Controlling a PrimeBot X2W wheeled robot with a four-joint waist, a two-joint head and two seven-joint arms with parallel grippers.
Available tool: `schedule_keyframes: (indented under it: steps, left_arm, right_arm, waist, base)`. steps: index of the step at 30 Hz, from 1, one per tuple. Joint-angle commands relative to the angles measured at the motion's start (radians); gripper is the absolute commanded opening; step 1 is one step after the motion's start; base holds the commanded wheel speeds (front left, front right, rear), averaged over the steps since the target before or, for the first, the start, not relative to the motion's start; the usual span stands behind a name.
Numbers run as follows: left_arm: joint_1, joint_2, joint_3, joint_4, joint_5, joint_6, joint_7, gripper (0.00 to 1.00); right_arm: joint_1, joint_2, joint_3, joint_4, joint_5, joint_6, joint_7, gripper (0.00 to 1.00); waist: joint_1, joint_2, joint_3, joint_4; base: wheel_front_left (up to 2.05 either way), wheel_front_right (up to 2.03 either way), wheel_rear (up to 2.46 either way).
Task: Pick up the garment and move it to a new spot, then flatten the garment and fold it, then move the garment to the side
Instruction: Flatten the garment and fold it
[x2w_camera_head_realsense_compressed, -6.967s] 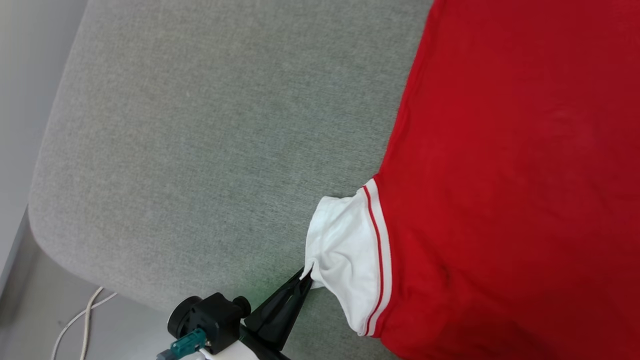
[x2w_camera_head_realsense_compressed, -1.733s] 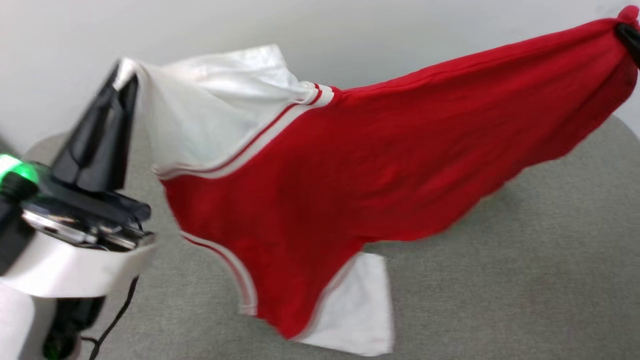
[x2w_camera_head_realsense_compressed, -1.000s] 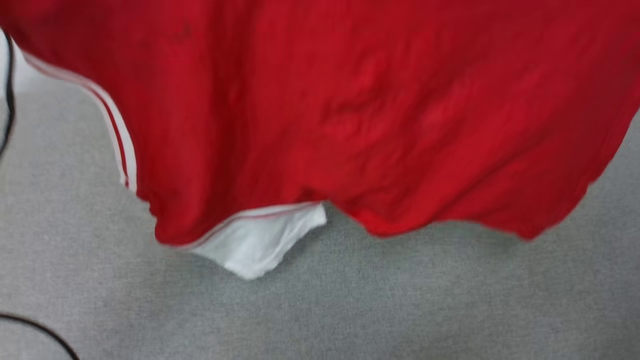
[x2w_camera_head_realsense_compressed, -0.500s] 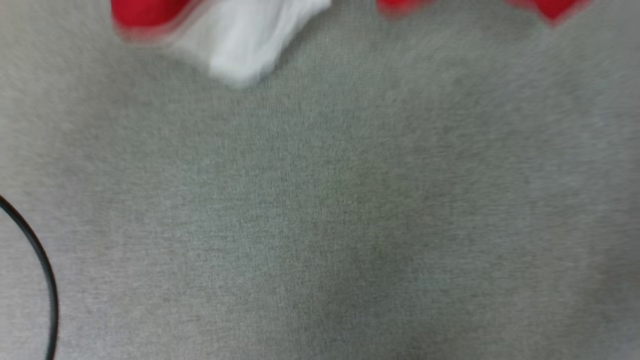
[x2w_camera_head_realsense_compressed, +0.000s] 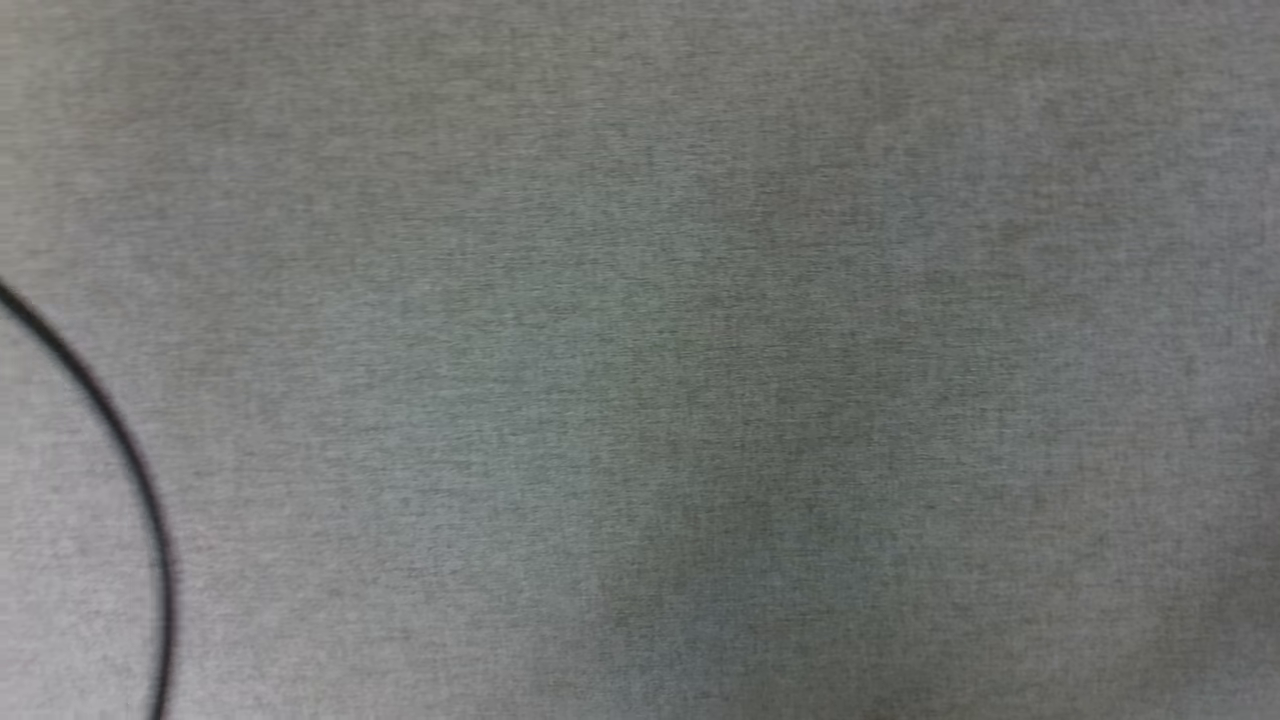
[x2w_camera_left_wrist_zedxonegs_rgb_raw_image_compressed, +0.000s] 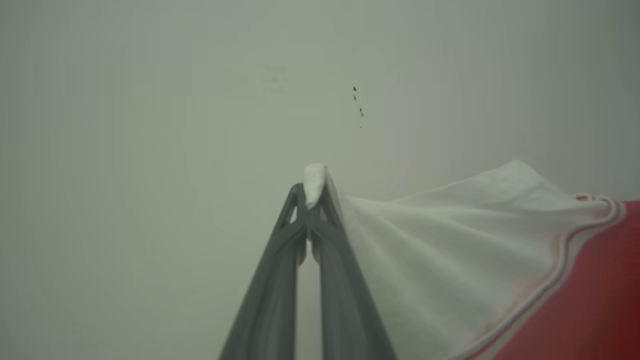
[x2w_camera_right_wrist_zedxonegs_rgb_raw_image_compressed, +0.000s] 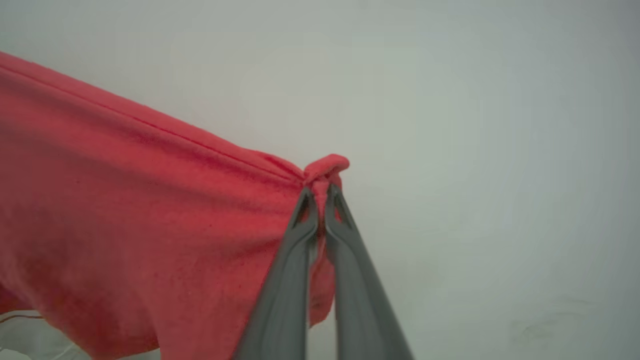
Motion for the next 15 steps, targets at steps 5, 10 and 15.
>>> schedule_keyframes:
  steps: [5,10,15]
  left_arm:
    - [0.203,-0.049,-0.021,0.018,-0.026,-0.012,-0.027,0.00]
    - [0.469,-0.101,-0.023,-0.043,-0.039,-0.021,-0.033,0.00]
    - [0.798,-0.125,-0.025,-0.162,-0.018,-0.006,-0.033,0.00]
  right_arm:
    - [0.115,0.013,0.060,0.092,-0.002,-0.002,-0.071,0.00]
    - [0.283,0.037,0.131,0.156,0.035,-0.001,-0.121,0.00]
    - [0.472,0.022,0.232,0.181,0.076,-0.001,-0.144,0.00]
  waist:
    - [-0.0003,0.0000,-0.035,0.029]
    - [-0.0003,0.0000,-0.101,0.046]
    - [-0.0003,0.0000,-0.200,0.060]
  base:
    - [0.00,0.00,0.00]
    - [0.00,0.00,0.00]
    - [0.00,0.00,0.00]
